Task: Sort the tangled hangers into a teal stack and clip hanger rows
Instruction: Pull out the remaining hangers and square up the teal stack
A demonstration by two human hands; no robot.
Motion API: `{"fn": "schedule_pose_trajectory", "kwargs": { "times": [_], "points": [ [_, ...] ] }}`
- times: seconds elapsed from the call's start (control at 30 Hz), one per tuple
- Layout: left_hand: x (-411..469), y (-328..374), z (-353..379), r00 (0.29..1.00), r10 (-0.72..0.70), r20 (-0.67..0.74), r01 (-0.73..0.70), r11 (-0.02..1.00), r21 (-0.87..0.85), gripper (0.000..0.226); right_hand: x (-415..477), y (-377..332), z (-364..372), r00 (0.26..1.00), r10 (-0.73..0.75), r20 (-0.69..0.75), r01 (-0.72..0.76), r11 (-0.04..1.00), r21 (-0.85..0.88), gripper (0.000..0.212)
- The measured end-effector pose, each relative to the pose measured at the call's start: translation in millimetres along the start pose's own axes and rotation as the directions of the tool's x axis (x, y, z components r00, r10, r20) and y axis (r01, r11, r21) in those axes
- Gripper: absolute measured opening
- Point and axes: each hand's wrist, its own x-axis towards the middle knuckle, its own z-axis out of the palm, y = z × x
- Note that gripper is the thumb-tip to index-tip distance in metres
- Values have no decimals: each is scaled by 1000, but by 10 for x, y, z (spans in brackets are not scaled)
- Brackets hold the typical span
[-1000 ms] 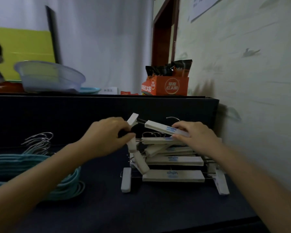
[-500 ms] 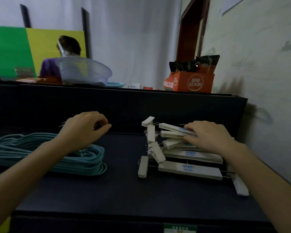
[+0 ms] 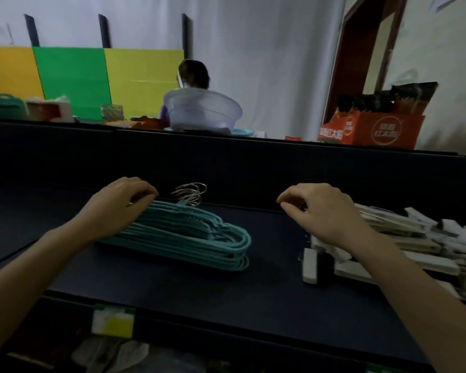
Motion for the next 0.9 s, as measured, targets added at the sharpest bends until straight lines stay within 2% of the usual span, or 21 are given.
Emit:
{"fn": "schedule_pose_trajectory", "kwargs": {
  "times": [0.17, 0.33, 0.43, 0.53, 0.57, 0.67, 0.73, 0.83, 0.9],
  "points": [
    [33, -542, -88, 995, -20, 94, 17, 999, 36, 32, 278, -429, 290, 996, 7, 91, -12, 999, 51, 19],
    [119, -866, -130, 958, -2, 287, 24, 997, -74, 35, 437, -783, 503, 964, 87, 251, -81, 996, -31, 33],
    [221, -1010, -126, 896, -8, 444, 40, 997, -62, 43, 489, -842, 573, 872, 223, 437, -204, 975, -91, 53],
    [343, -1085, -172, 813, -30, 582, 116, 987, -111, 71, 504, -851, 614, 739, 321, 592, -296, 945, -142, 59],
    [393, -1105, -185, 784, -34, 620, 131, 985, -111, 69, 505, -868, 617, 711, 336, 618, -316, 937, -146, 55],
    [524, -1104, -182, 687, -50, 725, 106, 994, -32, 37, 530, -905, 613, 668, 367, 647, -371, 918, -137, 40],
    [575, -1050, -139, 646, -68, 761, 49, 998, 48, 21, 543, -939, 601, 646, 388, 658, -385, 909, -159, 37],
    [633, -964, -29, 628, -142, 765, -39, 976, 213, 21, 556, -951, 622, 634, 417, 651, -421, 893, -161, 39],
    [641, -931, 34, 665, -189, 722, -88, 941, 328, 19, 569, -972, 652, 637, 434, 637, -415, 890, -191, 39]
  ]
}}
